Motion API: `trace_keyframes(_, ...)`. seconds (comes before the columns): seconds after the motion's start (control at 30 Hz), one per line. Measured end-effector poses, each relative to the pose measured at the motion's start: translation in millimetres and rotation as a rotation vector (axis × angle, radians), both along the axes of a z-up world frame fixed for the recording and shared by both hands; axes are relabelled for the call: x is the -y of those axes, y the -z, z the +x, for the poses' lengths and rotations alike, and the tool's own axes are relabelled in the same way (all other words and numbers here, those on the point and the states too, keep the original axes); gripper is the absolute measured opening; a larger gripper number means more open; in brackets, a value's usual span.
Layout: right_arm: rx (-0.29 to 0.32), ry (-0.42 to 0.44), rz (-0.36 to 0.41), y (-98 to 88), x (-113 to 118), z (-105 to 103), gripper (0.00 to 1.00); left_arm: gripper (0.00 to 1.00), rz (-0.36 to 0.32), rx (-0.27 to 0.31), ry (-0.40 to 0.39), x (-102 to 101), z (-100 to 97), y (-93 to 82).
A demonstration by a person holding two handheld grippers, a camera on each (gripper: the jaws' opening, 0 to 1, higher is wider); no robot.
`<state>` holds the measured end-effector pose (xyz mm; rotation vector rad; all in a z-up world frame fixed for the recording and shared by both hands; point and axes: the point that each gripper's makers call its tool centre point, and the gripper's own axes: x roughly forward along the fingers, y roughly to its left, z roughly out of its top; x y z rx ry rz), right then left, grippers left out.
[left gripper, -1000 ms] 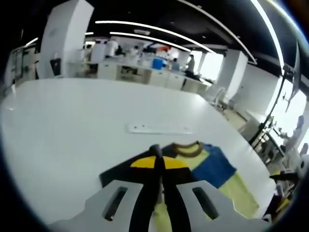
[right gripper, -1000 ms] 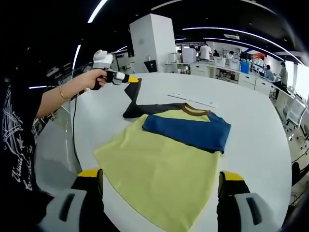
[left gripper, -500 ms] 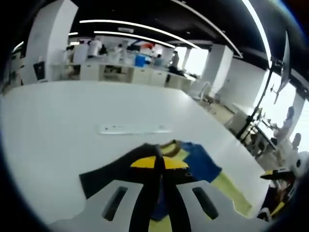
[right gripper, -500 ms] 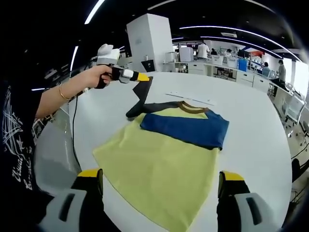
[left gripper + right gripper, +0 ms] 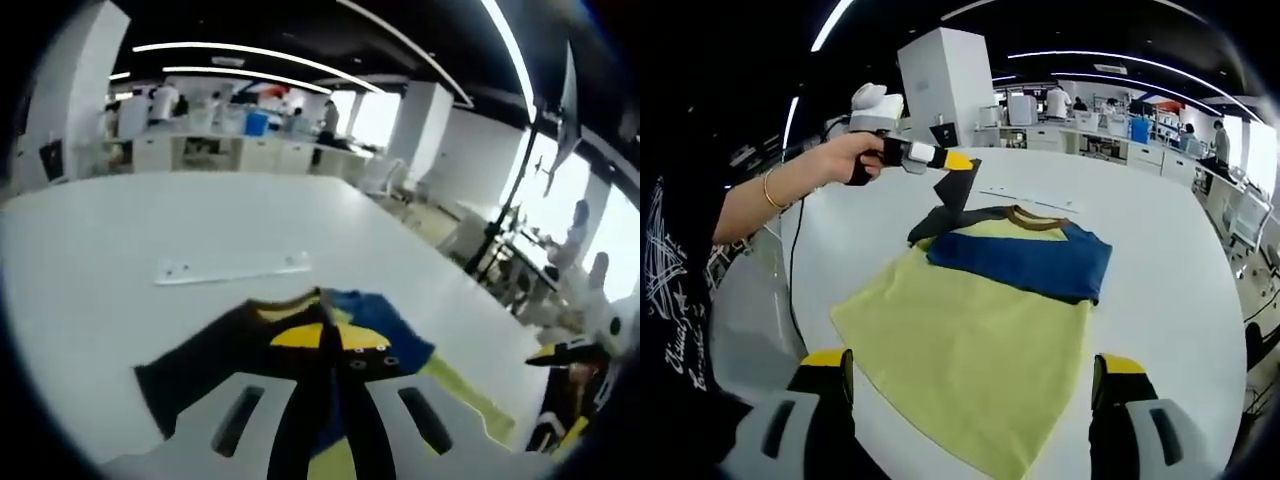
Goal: Fold the garment on the visible template until the final outline fits inside the template.
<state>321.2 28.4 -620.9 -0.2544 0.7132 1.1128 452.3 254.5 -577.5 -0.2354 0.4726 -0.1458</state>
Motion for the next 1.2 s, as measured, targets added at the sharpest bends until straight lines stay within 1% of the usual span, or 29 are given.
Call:
trace_keyframes(0.2, -0.01, 0.016, -0.003, 3.7, 4.7, 0.6, 1.0, 0.0, 0.008, -0.014, 0.039, 16.2, 6.6, 8.0)
trace_keyframes(0.3, -0.013, 0.023, -0.007, 5.4, 7.3, 1.1, 1.0, 0.0, -0.007, -0.006, 0.054, 23.9, 9.7, 8.1)
trace_keyframes(0.4, -0.016, 0.025, -0.011, 6.9, 8.7, 0.5, 1.0, 0.0, -0.002, 0.001, 0.071, 31.5, 14.0, 7.1)
trace_keyframes(0.63, -0.02, 0.03, -0.016, 8.7, 9.8, 0.0, 1.0, 0.0, -0.012, 0.03, 0.106, 47.6, 22.4, 1.0)
trace_keyframes(1.07, -0.026, 0.038, -0.027, 11.6, 13.5, 1.1, 1.0, 0.0, 0.006, 0.033, 0.193, 78.5, 27.1, 6.4)
trace_keyframes(1.2, -0.028, 0.035, -0.025, 11.7, 12.0, 0.8, 1.0, 0.0, -0.019, 0.028, 0.211, 87.9, 27.2, 9.6)
